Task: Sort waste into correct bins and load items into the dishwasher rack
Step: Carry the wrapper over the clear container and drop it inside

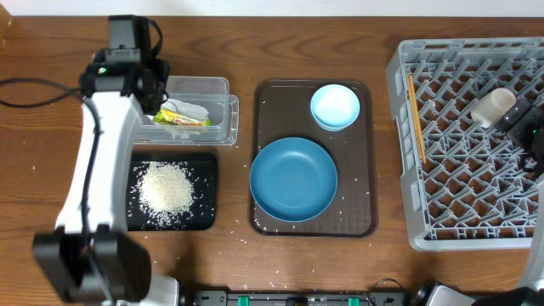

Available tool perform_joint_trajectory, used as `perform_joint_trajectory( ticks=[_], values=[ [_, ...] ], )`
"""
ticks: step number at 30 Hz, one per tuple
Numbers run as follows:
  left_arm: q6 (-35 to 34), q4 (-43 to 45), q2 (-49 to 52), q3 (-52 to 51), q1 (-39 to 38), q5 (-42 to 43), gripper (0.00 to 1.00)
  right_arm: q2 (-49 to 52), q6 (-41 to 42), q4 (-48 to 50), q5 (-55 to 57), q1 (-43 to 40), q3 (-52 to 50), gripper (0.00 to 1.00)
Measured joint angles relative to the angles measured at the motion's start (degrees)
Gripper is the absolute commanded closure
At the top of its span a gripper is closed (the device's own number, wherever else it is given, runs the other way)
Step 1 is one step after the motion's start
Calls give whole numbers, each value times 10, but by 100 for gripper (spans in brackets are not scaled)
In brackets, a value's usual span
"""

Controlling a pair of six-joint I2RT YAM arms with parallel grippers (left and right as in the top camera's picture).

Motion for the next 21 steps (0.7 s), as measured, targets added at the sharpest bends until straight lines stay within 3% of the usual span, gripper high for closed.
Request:
perform_joint_trajectory(
  ticks=[12, 21],
  values=[
    [212, -97, -187, 0, 0, 33, 49, 0, 0, 0, 0, 0, 0, 1],
    [290, -162, -283, -56, 0, 70, 48, 0, 0, 0, 0, 0, 0, 1]
  ],
)
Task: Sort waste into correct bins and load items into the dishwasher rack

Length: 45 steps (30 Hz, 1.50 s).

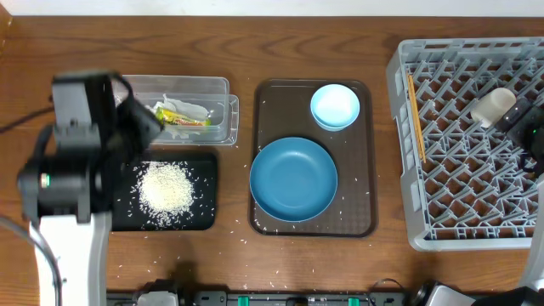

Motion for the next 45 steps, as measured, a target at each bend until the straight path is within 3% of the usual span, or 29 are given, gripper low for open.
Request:
perform_joint_trajectory(
  ticks=[7, 8, 9, 10, 17, 31, 39, 45],
  values=[
    [7, -18, -116, -99, 0, 29, 47, 0, 0, 0, 0, 0, 0, 1],
    [7, -29, -130, -105, 0, 35, 43, 0, 0, 0, 0, 0, 0, 1],
    [7, -40, -140, -107, 0, 41, 27, 0, 0, 0, 0, 0, 0, 1],
    [8, -55, -152, -108, 0, 45, 20, 0, 0, 0, 0, 0, 0, 1],
    [16, -134, -196, -108, 0, 59, 14, 0, 0, 0, 0, 0, 0, 1],
    [25, -135, -194, -108, 0, 60, 12, 0, 0, 0, 0, 0, 0, 1],
    [214, -40, -201, -136, -49, 67, 12, 0, 0, 0, 0, 0, 0, 1],
    [342, 48, -270, -237, -50, 69, 12, 0, 0, 0, 0, 0, 0, 1]
  ],
)
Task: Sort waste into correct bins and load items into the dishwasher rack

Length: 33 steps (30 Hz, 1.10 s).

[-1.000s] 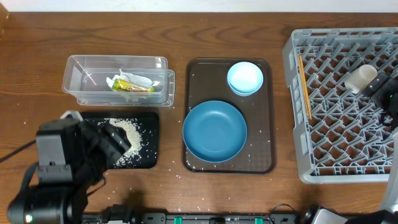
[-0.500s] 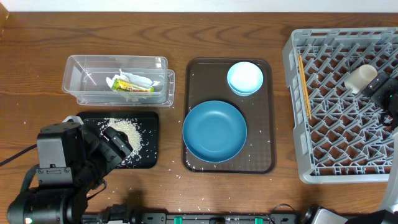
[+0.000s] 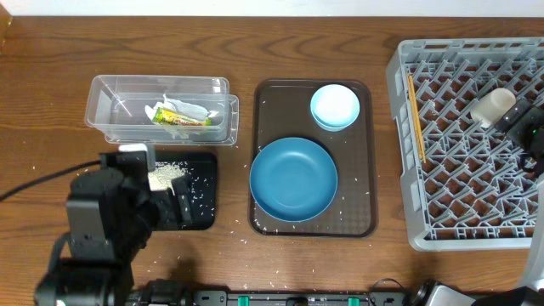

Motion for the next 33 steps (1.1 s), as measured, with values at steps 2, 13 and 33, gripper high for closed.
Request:
perform_joint_trajectory(
  ticks=[2, 13, 33],
  values=[
    [36, 31, -37, -46, 0, 0, 12, 0, 0, 0, 0, 0, 0, 1],
    [114, 264, -239, -283, 29, 2, 12, 0, 0, 0, 0, 0, 0, 1],
    [99, 539, -338, -455, 29, 2, 12, 0, 0, 0, 0, 0, 0, 1]
  ],
)
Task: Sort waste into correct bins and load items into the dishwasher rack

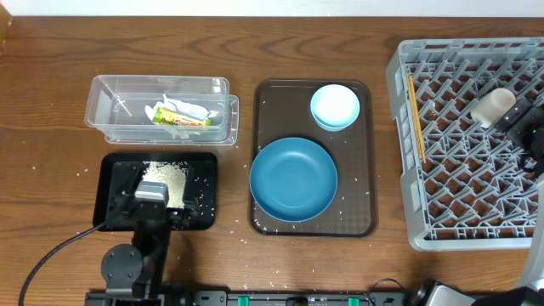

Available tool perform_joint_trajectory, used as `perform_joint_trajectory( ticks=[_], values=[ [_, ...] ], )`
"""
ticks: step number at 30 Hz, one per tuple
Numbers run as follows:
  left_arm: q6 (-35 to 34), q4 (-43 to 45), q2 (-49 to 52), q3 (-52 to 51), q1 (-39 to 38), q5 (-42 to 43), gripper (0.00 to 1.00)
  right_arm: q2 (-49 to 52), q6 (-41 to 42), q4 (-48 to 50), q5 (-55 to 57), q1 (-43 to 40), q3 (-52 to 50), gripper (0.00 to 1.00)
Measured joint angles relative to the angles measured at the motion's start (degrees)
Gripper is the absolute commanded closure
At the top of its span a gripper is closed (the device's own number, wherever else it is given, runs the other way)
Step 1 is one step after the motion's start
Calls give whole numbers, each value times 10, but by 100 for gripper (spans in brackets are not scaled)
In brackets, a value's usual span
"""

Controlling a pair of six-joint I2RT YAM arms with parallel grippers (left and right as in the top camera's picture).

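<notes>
A blue plate (293,179) and a light blue bowl (335,106) sit on the brown tray (364,223). The grey dishwasher rack (442,238) at the right holds a beige cup (493,106) and a wooden chopstick (416,119). My right gripper (517,122) is right beside the cup at the frame's edge; its jaws are not distinguishable. The clear bin (110,106) holds wrappers (180,114). A black tray (115,170) carries rice (166,177). My left arm is folded low at the table's front, its gripper (153,195) over the black tray's near part, fingers hidden.
Loose rice grains lie scattered on the wood around the black tray and along the front edge. A cable runs from the left arm's base to the bottom left. The rack fills the right side up to the frame edge.
The left arm has drawn back further toward the table's front and folded down, uncovering most of the black tray and its rice. The right arm, the dishes and the bins are unchanged.
First the left arm reached over the clear bin with the wrappers in it. It was then over the black tray's left side, later low at the front left, and is now folded at the table's front. The right gripper stayed by the cup in the rack throughout.
</notes>
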Motion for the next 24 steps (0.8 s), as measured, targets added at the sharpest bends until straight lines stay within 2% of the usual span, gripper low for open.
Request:
perform_joint_trajectory(
  ticks=[5, 14, 24],
  values=[
    [-12, 48, -1, -27, 0, -1, 12, 0, 0, 0, 0, 0, 0, 1],
    [-102, 112, -4, -69, 0, -59, 11, 0, 0, 0, 0, 0, 0, 1],
    [-124, 135, -47, -114, 1, -82, 11, 0, 0, 0, 0, 0, 0, 1]
  ],
)
